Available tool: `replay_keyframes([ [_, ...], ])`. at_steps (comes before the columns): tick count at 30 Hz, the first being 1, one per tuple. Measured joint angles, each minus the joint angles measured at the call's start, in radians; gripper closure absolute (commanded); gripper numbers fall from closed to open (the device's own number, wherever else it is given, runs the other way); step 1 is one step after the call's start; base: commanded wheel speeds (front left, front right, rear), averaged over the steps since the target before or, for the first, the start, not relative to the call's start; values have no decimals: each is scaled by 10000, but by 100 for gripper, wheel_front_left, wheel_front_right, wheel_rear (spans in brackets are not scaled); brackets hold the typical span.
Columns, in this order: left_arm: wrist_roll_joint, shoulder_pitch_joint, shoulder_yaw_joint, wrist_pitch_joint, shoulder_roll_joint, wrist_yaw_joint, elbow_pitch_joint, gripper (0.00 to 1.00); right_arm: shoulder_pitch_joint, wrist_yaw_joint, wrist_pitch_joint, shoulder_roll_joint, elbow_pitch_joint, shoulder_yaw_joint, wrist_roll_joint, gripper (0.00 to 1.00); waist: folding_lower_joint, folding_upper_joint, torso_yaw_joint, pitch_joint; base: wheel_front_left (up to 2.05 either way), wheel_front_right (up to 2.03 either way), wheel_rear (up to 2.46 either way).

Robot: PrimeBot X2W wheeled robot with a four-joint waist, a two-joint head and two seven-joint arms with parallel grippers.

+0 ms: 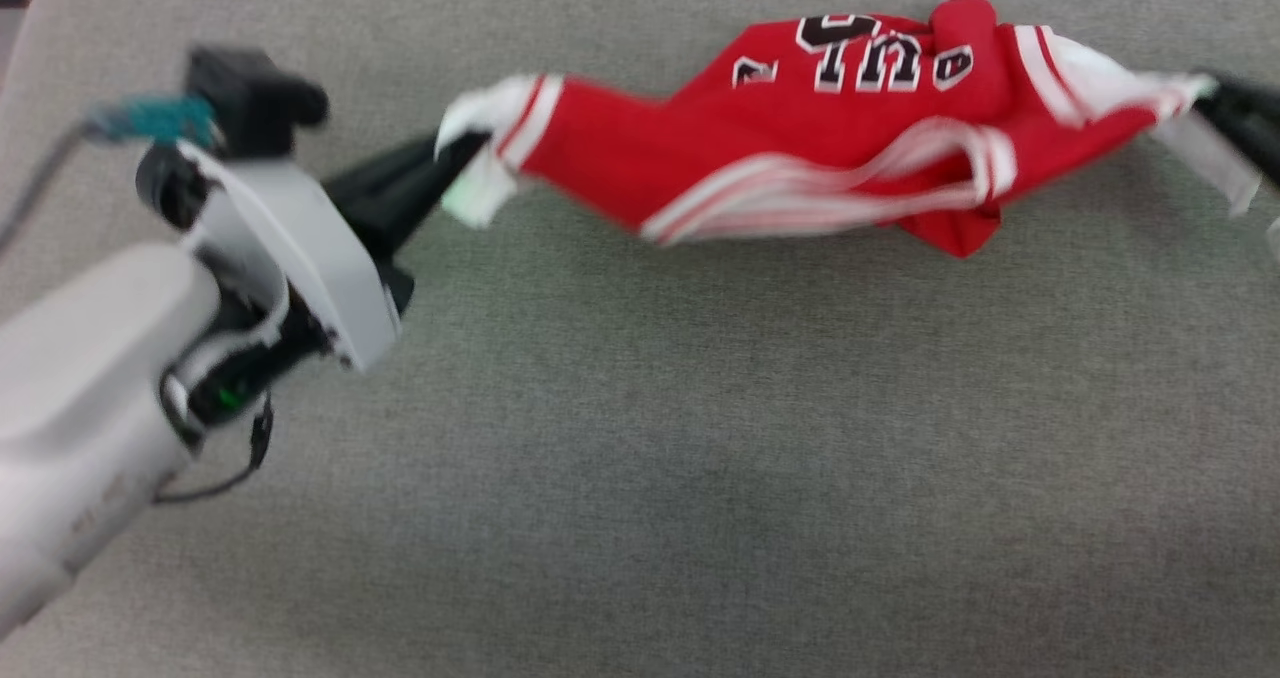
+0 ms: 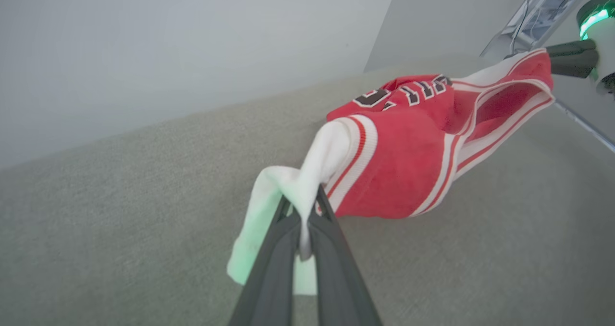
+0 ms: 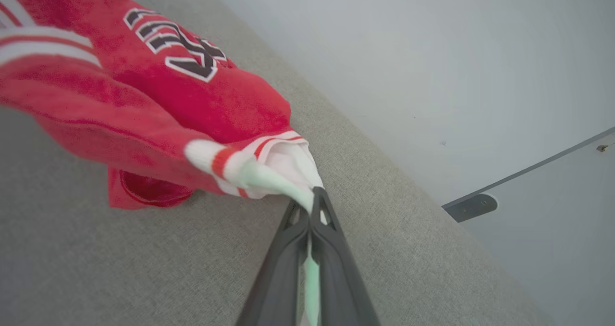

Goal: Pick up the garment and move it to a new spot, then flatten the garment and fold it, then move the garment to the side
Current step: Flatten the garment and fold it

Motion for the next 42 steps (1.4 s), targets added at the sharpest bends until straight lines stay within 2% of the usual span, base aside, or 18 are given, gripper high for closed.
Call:
replay_keyframes([
  [4,-1081,-407,579,-148,-318,0,307,100,-291,0,46,105,236,-918,291,100,0,0,-91,1,0,0,0],
  [7,-1841,-865,1120,-167,-690,0,1060,100,-616,0,125,558,802,-1567,418,100,0,0,-126,119,0,0,0],
  [9,-2222,-1219,1413,-75,-1022,0,1710,100,-873,0,138,1041,1352,-2004,441,100,0,0,-157,229,0,0,0],
  [13,-2773,-2294,1981,130,-1829,121,3154,100,-1868,0,150,2406,2688,-2884,399,100,1,0,-261,521,0,0,0],
  [17,-2512,-3965,2441,-370,-2591,575,4769,100,-3515,0,-368,3613,4128,-3789,-314,100,0,0,-409,844,0,0,0],
  [20,-2142,-5196,2667,-1018,-3112,740,5714,100,-4811,0,-1120,4263,5141,-4502,-1024,100,1,0,-520,1019,0,0,0],
  [26,-1659,-6953,3277,-1722,-3603,623,6907,100,-6549,0,-2566,5037,6602,-5580,-2052,100,0,0,-645,901,0,0,0],
  [29,-1507,-7128,3308,-1789,-3708,322,7183,100,-6845,2,-2888,5158,6905,-5691,-2159,100,0,0,-638,684,0,0,0],
  [33,-1498,-6522,3026,-1607,-3703,75,7104,100,-6376,0,-2658,5078,6966,-5359,-1887,100,0,0,-629,357,0,0,0],
  [37,-1745,-5045,2646,-1139,-3450,35,6268,100,-5027,0,-2190,4514,6188,-4826,-1179,100,0,0,-587,88,0,0,0],
  [42,-2297,-2636,2247,-851,-2497,23,4452,100,-2703,0,-1304,3430,4370,-4138,-393,100,0,0,-568,-89,0,0,0],
])
